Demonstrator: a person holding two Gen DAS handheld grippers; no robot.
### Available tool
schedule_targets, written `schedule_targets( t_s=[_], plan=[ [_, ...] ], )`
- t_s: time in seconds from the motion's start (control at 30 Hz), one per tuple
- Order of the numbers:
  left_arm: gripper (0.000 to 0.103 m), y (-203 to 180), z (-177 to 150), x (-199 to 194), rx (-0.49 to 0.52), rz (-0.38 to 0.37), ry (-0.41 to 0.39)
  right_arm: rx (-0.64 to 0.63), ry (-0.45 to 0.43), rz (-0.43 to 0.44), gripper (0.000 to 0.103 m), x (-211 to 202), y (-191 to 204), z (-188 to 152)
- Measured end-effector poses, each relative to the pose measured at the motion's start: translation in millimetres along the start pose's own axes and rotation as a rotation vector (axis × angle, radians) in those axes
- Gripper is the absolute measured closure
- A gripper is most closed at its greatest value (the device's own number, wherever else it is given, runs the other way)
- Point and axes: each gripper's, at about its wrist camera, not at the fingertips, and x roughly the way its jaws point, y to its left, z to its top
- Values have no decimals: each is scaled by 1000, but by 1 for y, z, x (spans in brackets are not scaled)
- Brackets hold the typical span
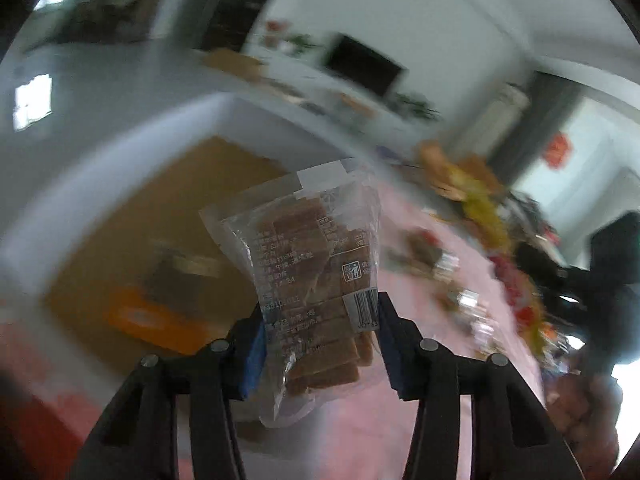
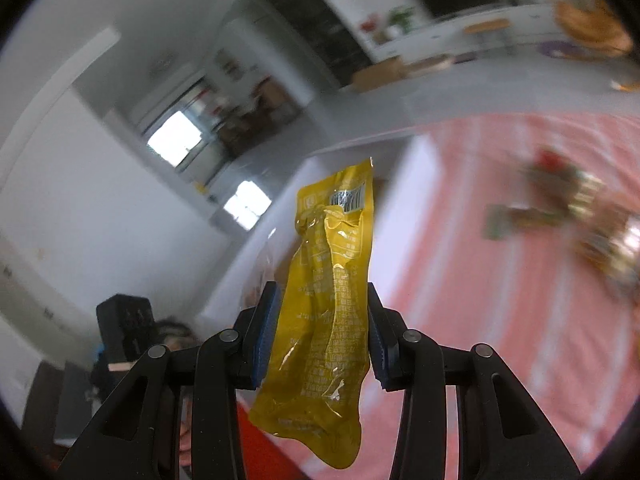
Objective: Organize snacks
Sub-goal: 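Carry the bar bag and yellow packet into the white box and release both, then return both open tools over the remaining snack packets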
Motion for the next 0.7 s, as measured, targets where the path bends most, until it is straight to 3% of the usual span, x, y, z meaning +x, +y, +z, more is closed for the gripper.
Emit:
schedule_targets(
  t_s=[0.07, 0.13, 0.17, 0.2, 0.27, 0.4, 0.47, 0.6, 0.7],
  plan=[
    [43, 38, 8, 2, -65, 92, 24, -45, 44, 15, 58, 38, 27, 5],
    [39, 63, 11, 4, -101, 138, 28, -54, 81, 35, 51, 73, 44, 6],
    [36, 76, 13, 3, -119, 161, 28, -49, 95, 47, 29, 87, 48, 5],
    [33, 81, 13, 0, -124, 179, 21, -43, 115, 57, 22, 101, 51, 4],
    [23, 84, 12, -7, -116, 192, -9, -46, 136, 26, 22, 116, 53, 2],
    [22, 53, 3, -17, -48, 148, -69, -103, 75, -47, 22, 99, 39, -8],
    [20, 26, -5, -16, 2, 92, -77, -155, 39, -165, 22, 82, 16, -23],
    [3, -41, -23, 0, 88, -57, -55, -198, 30, -449, 22, 50, -48, -67],
    [2, -91, -41, 17, 155, -164, 7, -143, 53, -613, 22, 14, -111, -105]
  ],
)
